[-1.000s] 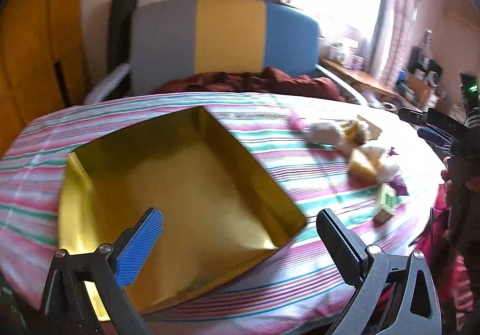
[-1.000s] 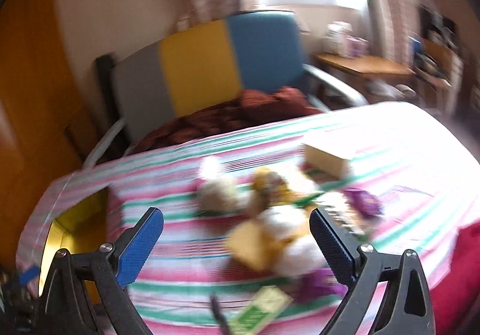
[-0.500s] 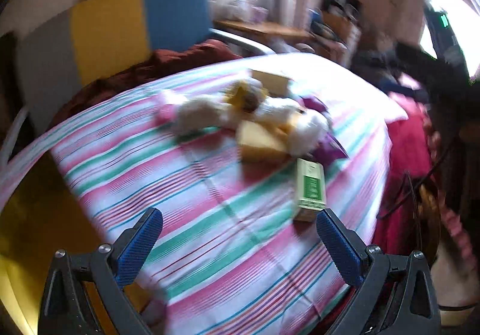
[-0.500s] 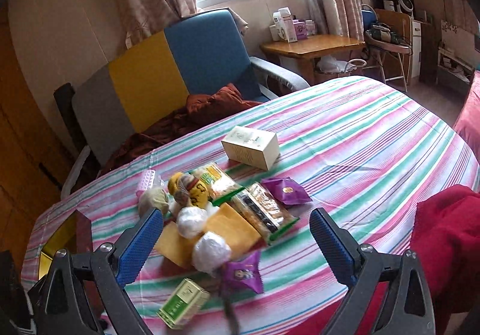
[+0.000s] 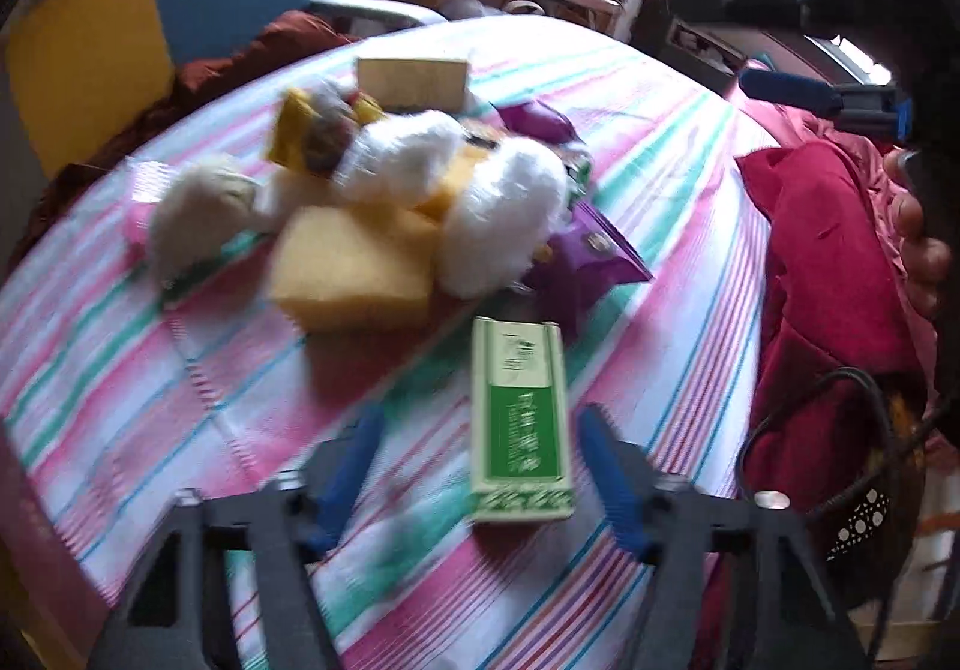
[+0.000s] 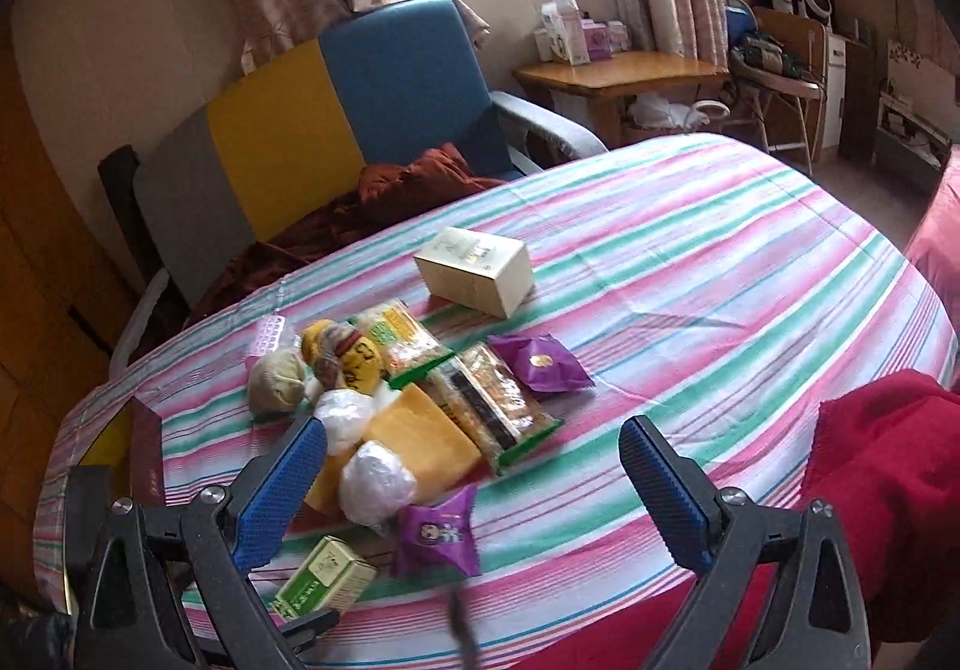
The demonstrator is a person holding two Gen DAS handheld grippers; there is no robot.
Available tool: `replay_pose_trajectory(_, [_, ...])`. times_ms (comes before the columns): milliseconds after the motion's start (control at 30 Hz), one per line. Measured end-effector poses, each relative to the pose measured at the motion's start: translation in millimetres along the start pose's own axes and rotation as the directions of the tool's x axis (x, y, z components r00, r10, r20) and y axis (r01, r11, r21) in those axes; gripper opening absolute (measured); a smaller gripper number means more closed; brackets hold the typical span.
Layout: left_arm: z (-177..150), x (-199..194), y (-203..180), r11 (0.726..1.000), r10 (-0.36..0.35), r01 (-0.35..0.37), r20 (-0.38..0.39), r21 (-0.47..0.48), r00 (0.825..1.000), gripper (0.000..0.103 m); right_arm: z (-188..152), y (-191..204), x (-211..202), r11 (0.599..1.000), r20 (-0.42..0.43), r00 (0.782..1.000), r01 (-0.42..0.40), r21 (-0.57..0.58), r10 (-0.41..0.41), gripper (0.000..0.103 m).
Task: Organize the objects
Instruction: 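Grasp the green oil box with left gripper while right grasps a wrapped white ball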
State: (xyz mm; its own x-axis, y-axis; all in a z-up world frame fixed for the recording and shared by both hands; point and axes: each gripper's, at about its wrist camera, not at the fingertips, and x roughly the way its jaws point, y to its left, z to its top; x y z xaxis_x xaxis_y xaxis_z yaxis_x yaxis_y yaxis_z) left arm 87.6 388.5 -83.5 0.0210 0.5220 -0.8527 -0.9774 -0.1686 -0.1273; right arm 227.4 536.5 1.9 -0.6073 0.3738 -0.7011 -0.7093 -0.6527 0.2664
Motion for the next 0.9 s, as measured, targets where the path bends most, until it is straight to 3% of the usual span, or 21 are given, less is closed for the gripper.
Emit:
replay_pose_trajectory(33, [-1,6,0,1.000,-0.015,0.015,-0.018,-0.006,1.000,0.036,0,-2,2,1.000,-0.013,1.000,0.000,0.007,0.000,0.100])
replay_pose_trajectory(67, [-3,9,0,1.000,-0.022,0.022,-0.025,-0.017,0.999,0.033,0,-3,4,1.000,-0.024,1.000,-0.001,0.008,0.001,0.100])
replay_pose_trajectory(167, [-9,1,6,0.998,-0.040,0.040,0.001,-0.046,0.999,0.033,-1,4,10,1.000,-0.059,0.998,-0.012,-0.018,0.011,0.100])
replay_pose_trajectory(433, [-34,-48,39,0.992,0.000,0.012,0.093,-0.128,0.996,0.033,-3,56,44,0.982,-0.185,0.982,-0.076,-0.175,0.043,0.100])
replay_pose_trajectory(567, [-49,-74,53,0.983,0.017,0.007,0.133,-0.181,0.991,0.033,-2,83,73,0.963,-0.255,0.967,-0.079,-0.256,0.011,0.085])
replay_pose_trajectory(667, [-58,-90,61,0.975,0.032,0.004,0.162,-0.220,0.986,0.033,-2,99,97,0.949,-0.318,0.948,-0.079,-0.306,-0.024,0.077])
replay_pose_trajectory(800, [-68,-106,72,0.964,0.059,-0.006,0.194,-0.265,0.979,0.033,1,106,116,0.942,-0.338,0.939,-0.051,-0.333,-0.069,0.071])
replay_pose_trajectory(900, [-73,-117,78,0.956,0.080,-0.015,0.213,-0.292,0.974,0.033,0,106,129,0.942,-0.375,0.924,-0.058,-0.331,-0.075,0.042])
